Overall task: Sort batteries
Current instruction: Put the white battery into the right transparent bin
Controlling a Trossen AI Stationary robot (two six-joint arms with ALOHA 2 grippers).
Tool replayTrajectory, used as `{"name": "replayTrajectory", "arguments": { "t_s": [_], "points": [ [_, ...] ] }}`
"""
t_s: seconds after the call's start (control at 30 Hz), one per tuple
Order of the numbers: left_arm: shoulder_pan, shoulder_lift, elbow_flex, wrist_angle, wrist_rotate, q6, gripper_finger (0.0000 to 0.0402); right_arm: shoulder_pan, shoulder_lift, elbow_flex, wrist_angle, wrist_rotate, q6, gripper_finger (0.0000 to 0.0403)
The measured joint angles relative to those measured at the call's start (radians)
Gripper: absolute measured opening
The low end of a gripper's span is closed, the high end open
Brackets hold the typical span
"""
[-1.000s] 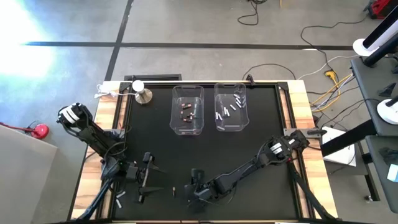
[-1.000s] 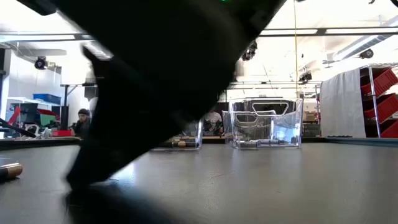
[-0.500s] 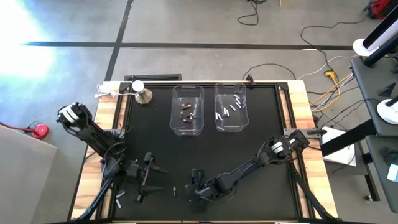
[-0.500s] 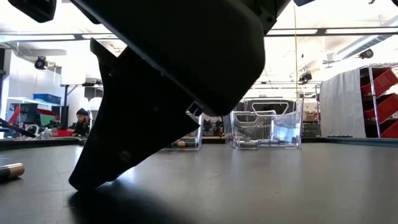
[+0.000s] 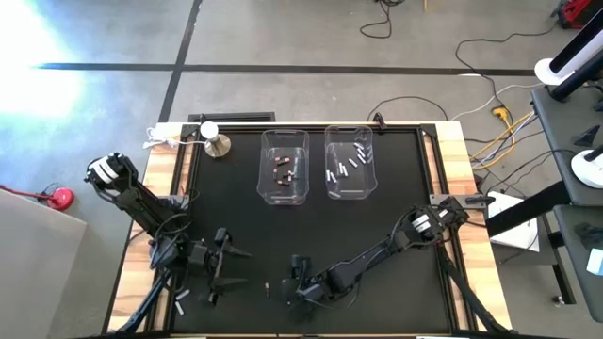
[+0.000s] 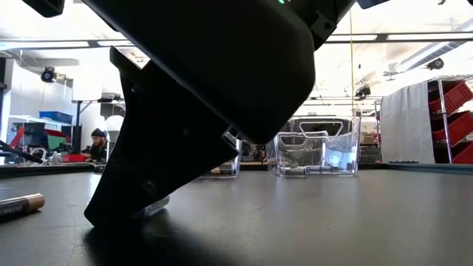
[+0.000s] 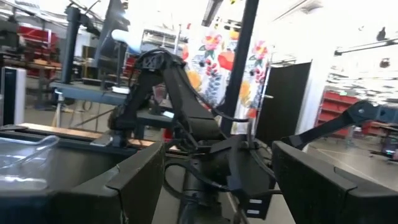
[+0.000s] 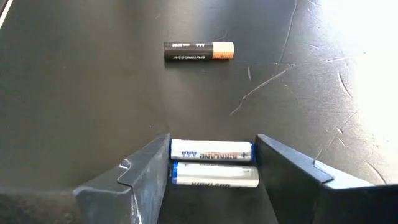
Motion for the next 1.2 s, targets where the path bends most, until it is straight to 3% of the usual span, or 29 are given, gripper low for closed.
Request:
{"name": "replayTrajectory", "arguments": {
  "t_s": [0.13, 0.37, 0.47, 0.73, 0.97, 1.2],
  "points": [
    [-0.005, -0.007, 0.001, -0.007, -0.018, 0.006, 0.0272, 0.000, -0.020, -0.003, 0.001, 0.004, -0.010, 0.0246],
    [-0.140, -0.070, 0.001, -0.010, -0.209, 0.112, 0.0272, 0.023, -0.043, -0.007, -0.001, 0.034, -0.040, 0.0282],
    [-0.182, -0.077, 0.001, -0.014, -0.217, 0.149, 0.0272, 0.045, -0.069, -0.017, -0.025, 0.087, -0.061, 0.0300],
    [-0.190, -0.075, 0.001, -0.026, -0.221, 0.149, 0.0272, 0.047, -0.099, -0.092, 0.052, 0.103, -0.013, 0.0337],
    [-0.190, -0.074, 0.001, -0.035, -0.221, 0.146, 0.0272, 0.017, -0.101, -0.143, 0.160, 0.016, 0.026, 0.0319],
    [-0.190, -0.074, 0.001, -0.036, -0.247, 0.146, 0.0272, 0.002, -0.104, -0.170, 0.167, -0.025, 0.057, 0.0255]
  ]
}}
